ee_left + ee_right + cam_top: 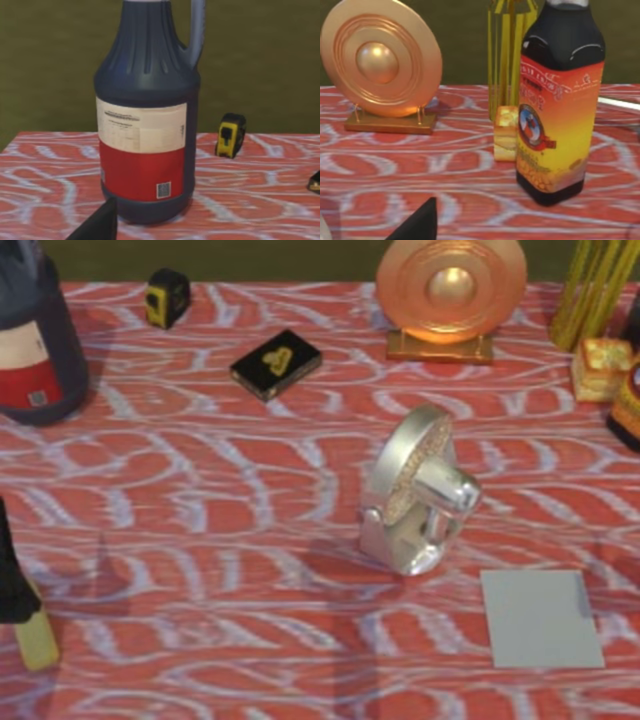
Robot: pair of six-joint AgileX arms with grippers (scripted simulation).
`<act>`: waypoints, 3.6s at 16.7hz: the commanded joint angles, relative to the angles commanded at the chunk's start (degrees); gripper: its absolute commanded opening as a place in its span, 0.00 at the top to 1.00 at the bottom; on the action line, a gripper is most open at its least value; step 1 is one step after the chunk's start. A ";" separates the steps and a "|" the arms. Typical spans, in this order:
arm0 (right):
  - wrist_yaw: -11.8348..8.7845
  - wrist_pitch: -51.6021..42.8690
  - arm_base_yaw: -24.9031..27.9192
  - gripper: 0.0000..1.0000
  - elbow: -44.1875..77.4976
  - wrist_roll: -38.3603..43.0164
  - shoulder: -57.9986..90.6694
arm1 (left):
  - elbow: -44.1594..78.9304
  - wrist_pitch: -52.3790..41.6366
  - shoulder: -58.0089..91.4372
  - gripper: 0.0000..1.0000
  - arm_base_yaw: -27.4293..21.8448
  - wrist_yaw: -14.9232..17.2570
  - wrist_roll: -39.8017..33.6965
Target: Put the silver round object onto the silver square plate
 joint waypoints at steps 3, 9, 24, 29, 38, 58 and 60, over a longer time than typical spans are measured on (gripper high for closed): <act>0.65 -7.40 2.16 0.00 9.53 3.03 9.44 | 0.00 0.00 0.00 0.00 0.00 0.00 0.00; 1.66 -24.81 7.78 0.00 38.64 14.96 33.37 | 0.00 0.00 0.00 0.00 0.00 0.00 0.00; -0.60 -72.19 25.60 0.00 122.73 56.79 103.43 | 0.00 0.00 0.00 0.00 0.00 0.00 0.00; -0.49 -86.03 29.31 0.00 136.73 65.12 122.26 | 0.00 0.00 0.00 0.00 0.00 0.00 0.00; -0.19 -92.34 30.65 0.00 141.41 68.27 130.36 | 0.00 0.00 0.00 0.00 0.00 0.00 0.00; -0.26 -75.88 30.76 0.23 118.96 68.31 124.37 | 0.00 0.00 0.00 0.00 0.00 0.00 0.00; -0.26 -75.88 30.76 0.38 118.96 68.31 124.37 | 0.00 0.00 0.00 0.00 0.00 0.00 0.00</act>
